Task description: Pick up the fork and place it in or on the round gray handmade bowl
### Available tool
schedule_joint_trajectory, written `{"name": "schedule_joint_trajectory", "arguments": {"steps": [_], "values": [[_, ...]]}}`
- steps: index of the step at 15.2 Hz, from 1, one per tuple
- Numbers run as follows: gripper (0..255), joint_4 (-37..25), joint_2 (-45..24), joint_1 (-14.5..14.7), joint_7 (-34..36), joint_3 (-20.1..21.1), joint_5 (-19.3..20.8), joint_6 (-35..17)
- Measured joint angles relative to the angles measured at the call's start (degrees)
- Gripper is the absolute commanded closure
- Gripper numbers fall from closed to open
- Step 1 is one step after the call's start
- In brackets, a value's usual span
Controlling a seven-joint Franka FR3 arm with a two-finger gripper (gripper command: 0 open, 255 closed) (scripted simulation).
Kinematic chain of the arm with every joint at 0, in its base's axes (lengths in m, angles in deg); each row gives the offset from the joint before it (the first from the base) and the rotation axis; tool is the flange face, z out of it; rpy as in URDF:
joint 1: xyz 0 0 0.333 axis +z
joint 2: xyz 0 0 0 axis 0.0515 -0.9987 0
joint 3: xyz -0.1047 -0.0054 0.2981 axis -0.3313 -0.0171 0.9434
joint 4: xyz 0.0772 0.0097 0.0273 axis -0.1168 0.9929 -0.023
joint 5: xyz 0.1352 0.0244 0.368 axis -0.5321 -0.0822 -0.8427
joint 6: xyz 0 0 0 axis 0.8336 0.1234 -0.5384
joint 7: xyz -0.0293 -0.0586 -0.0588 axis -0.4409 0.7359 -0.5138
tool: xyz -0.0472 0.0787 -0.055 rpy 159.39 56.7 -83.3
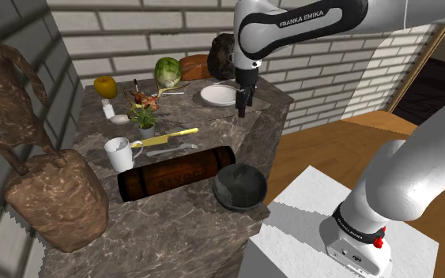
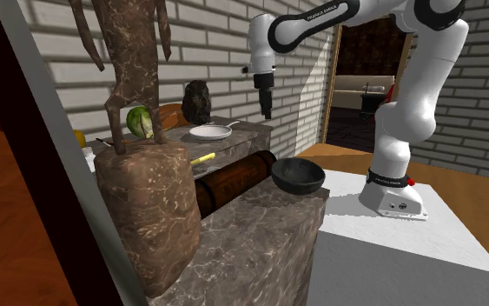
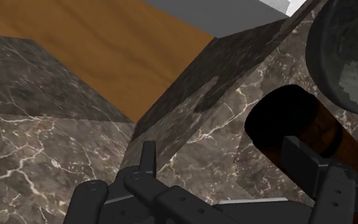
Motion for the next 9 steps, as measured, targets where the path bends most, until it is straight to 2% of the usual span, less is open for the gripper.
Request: {"name": "schedule_joint_trajectory", "arguments": {"steps": [9], "values": [[0, -13.8, -18.2, 2.8, -5.2, 2.4, -1.1, -3.2]]}}
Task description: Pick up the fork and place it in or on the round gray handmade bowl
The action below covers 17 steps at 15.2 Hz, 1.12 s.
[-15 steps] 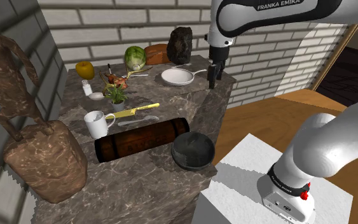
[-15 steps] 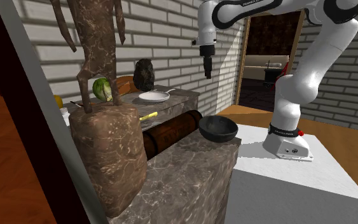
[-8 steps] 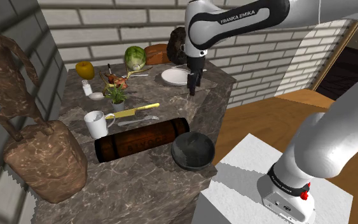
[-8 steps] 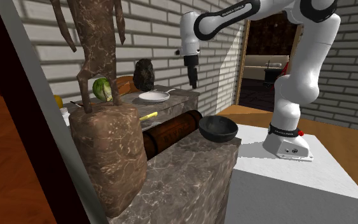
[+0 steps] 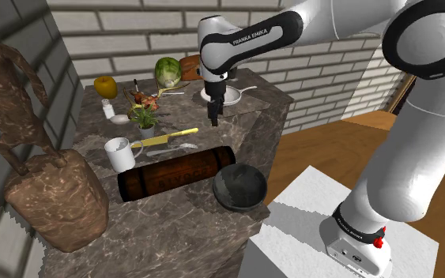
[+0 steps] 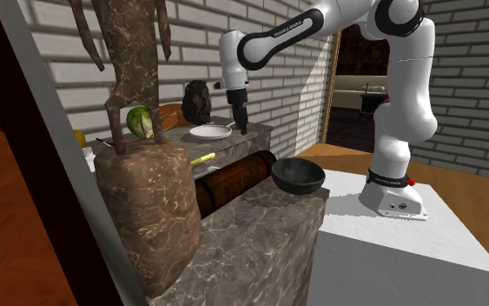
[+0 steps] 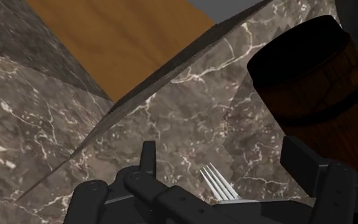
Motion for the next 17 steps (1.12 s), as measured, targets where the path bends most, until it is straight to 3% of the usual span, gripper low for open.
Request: {"name": "schedule_joint_trajectory", "arguments": {"steps": [5, 13, 17], "values": [[0, -8.4, -9.3, 1.6, -2.4, 1.7, 0.1, -0.2], [0, -27.4, -26.6, 5.2, -5.0, 4.5, 1.4, 2.6], [0, -27.3, -28.7, 5.6, -5.4, 4.6, 1.6, 0.6]]}}
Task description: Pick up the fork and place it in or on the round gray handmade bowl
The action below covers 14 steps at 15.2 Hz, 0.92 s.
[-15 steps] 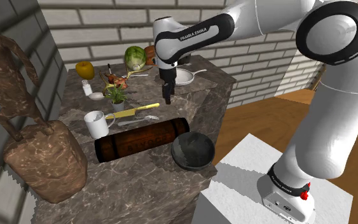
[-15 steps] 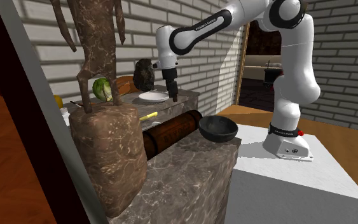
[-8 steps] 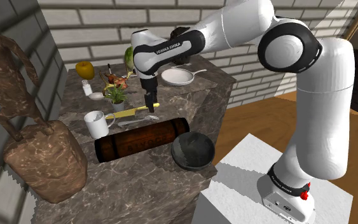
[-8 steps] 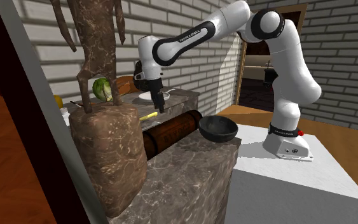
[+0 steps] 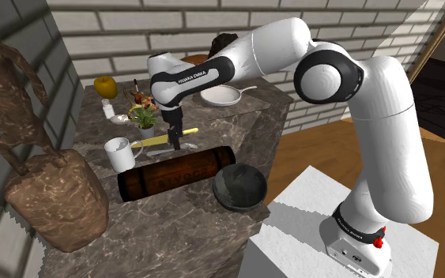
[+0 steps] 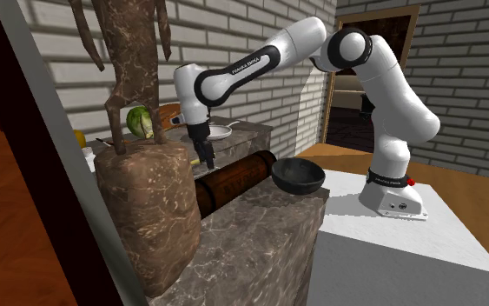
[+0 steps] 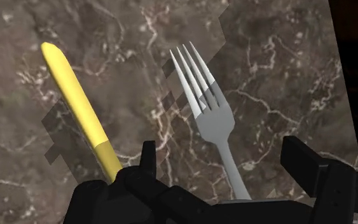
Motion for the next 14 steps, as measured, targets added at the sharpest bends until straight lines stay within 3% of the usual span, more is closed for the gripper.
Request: {"name": "schedule_joint_trajectory", "arguments": {"steps": [10, 11, 14], "values": [[0, 2.6, -0.7, 0.1, 0.1, 0.0, 0.1, -3.3], [255, 2.6, -0.7, 0.1, 0.1, 0.0, 0.1, -3.3], [255, 2.5, -0.6, 0.1, 0.1, 0.0, 0.1, -3.3]]}}
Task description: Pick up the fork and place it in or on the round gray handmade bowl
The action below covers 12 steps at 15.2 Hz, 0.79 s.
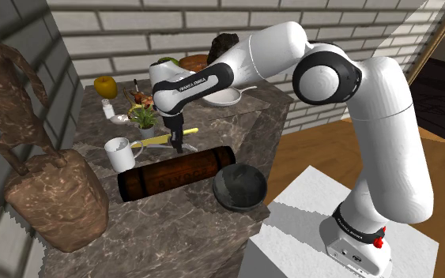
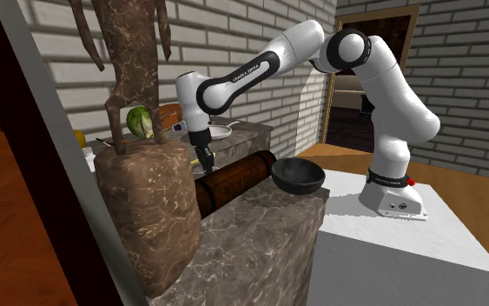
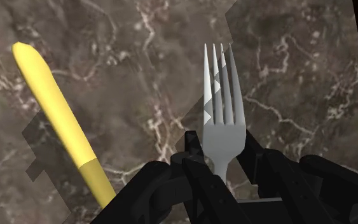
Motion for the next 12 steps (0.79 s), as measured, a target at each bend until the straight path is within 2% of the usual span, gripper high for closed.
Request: {"name": "schedule_joint_trajectory", "arguments": {"steps": [7, 12], "values": [[255, 0.0, 0.0, 0.0, 0.0, 0.0, 0.0, 0.0], [255, -0.9, 1.3, -0.1, -0.1, 0.0, -0.1, 2.2]]}}
